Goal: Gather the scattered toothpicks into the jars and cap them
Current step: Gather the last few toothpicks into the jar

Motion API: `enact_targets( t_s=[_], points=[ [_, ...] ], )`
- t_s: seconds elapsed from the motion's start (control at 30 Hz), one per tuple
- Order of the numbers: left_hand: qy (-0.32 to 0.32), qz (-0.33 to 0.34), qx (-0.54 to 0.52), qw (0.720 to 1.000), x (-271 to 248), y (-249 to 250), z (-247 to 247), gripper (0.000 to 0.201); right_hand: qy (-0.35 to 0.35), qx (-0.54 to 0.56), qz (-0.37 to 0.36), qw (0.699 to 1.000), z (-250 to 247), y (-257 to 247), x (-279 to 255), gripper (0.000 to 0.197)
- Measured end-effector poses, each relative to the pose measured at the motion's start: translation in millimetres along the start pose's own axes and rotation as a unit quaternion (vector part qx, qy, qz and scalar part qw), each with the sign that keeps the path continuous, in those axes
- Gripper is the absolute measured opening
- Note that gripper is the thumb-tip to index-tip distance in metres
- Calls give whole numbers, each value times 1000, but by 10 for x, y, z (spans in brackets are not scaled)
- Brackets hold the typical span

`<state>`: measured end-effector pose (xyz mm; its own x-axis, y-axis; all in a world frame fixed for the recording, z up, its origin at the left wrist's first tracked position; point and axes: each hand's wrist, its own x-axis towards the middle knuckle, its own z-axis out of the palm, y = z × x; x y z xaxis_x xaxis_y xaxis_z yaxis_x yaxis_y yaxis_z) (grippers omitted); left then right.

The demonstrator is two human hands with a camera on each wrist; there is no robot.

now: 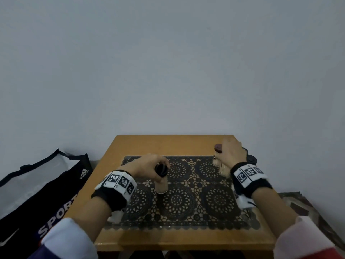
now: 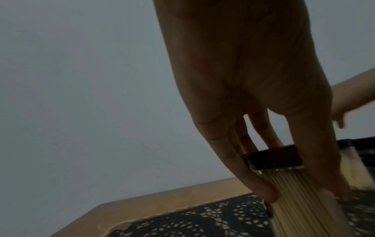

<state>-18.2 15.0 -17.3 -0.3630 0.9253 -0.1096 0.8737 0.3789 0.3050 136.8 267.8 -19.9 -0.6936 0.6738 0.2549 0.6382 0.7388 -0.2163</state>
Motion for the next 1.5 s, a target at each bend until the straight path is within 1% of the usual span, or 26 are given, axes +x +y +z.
enact_targets(
  t_s=[0.07, 0.17, 0.27, 0.33, 0.4, 0.5, 0.57, 0.67, 0.77, 0.93, 1.0, 1.07, 1.13, 1.2, 1.23, 1.27, 1.3, 1.33, 1.4, 1.47, 1.5],
  points=[
    [40, -27, 2, 999, 13, -166, -100, 47, -63, -1, 16, 998, 89, 126, 2, 34],
    [102, -70, -1, 992, 71, -464, -255, 46, -78, 9, 1, 997, 193, 178, -7, 38],
    [151, -102, 16, 983, 209, -734, -358, 49, -133, 21, -28, 990, 153, -21, 89, 43],
    [171, -126, 20, 977, 336, -891, -401, 51, -164, 85, -47, 982, 110, -276, 218, 46],
    [178, -140, 8, 974, 473, -1045, -428, 51, -163, 137, -89, 973, 97, -590, 385, 44],
    [179, -146, 7, 973, 644, -1230, -437, 49, -119, 202, -157, 959, 209, -1042, 675, 41],
    [175, -151, 21, 973, 734, -1320, -418, 50, -98, 214, -179, 955, 366, -1284, 848, 39],
    [160, -160, 23, 974, 824, -1435, -350, 53, -113, 211, -196, 951, 622, -1563, 1017, 41],
    [160, -152, -14, 975, 870, -1527, -279, 53, -141, 201, -211, 946, 857, -1712, 1119, 43],
    [177, -125, -38, 975, 908, -1591, -263, 51, -141, 193, -233, 943, 1007, -1834, 1166, 35],
    [175, -123, -43, 976, 912, -1603, -258, 51, -159, 184, -237, 941, 990, -1830, 1170, 38],
    [171, -127, -37, 976, 906, -1584, -259, 54, -186, 177, -241, 936, 922, -1776, 1163, 47],
    [179, -131, -3, 975, 889, -1544, -269, 60, -193, 180, -233, 936, 782, -1665, 1138, 55],
    [195, -114, 49, 973, 892, -1469, -280, 64, -186, 177, -201, 945, 601, -1466, 1127, 61],
    [198, -96, 68, 973, 906, -1413, -284, 65, -188, 146, -181, 954, 508, -1327, 1130, 65],
    [199, -76, 80, 974, 930, -1343, -285, 65, -195, 92, -155, 964, 430, -1168, 1146, 69],
    [196, -57, 82, 976, 965, -1270, -277, 65, -205, 24, -124, 970, 370, -999, 1164, 71],
    [192, -44, 73, 978, 996, -1186, -267, 63, -220, -43, -91, 970, 307, -848, 1160, 73],
    [182, -38, 54, 981, 1065, -1030, -221, 56, -266, -134, -39, 954, 214, -607, 1113, 67],
    [182, -42, 62, 980, 1128, -923, -150, 45, -315, -161, -24, 935, 170, -454, 1045, 55],
    [187, -47, 70, 979, 1158, -895, -115, 40, -323, -160, -19, 932, 149, -413, 1013, 47]
  ],
)
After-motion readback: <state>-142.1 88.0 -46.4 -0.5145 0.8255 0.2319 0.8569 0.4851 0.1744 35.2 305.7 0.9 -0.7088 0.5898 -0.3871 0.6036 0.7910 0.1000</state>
